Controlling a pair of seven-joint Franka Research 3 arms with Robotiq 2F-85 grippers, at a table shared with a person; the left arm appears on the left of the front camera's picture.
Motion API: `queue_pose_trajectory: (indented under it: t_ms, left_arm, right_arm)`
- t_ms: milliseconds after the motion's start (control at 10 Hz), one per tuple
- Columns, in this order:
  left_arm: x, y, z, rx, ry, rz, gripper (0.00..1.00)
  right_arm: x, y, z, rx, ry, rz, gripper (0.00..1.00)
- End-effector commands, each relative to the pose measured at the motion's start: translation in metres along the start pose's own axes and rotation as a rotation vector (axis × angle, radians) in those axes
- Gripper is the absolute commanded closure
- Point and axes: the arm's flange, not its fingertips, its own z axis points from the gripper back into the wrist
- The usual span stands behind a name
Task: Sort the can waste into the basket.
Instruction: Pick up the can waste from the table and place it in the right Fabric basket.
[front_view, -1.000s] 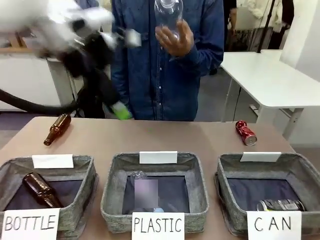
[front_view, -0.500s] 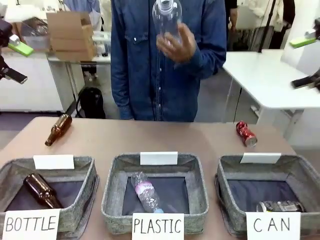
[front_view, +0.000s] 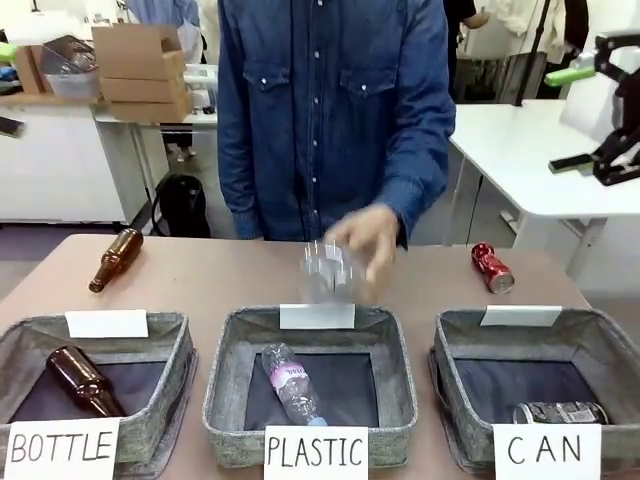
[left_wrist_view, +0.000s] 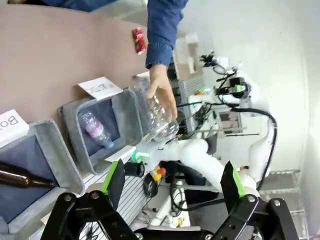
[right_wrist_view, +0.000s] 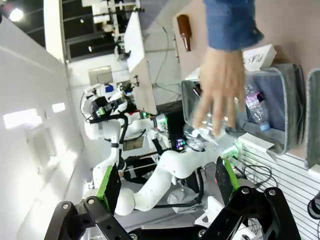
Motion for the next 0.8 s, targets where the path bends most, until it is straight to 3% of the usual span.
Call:
queue_pose_trajectory:
  t_ms: [0, 700]
  left_arm:
    - [0.0026, -0.0047, -0.0030, 0.045, 0.045, -0.035, 0.00]
    - [0.0026, -0.0047, -0.0030, 0.045, 0.045, -0.035, 0.00]
  right_arm:
    - [-0.0009, -0.0003, 0.0096, -0.007, 0.023, 0.041, 0.00]
    - [-0.0009, -0.0003, 0.0096, -0.007, 0.023, 0.041, 0.00]
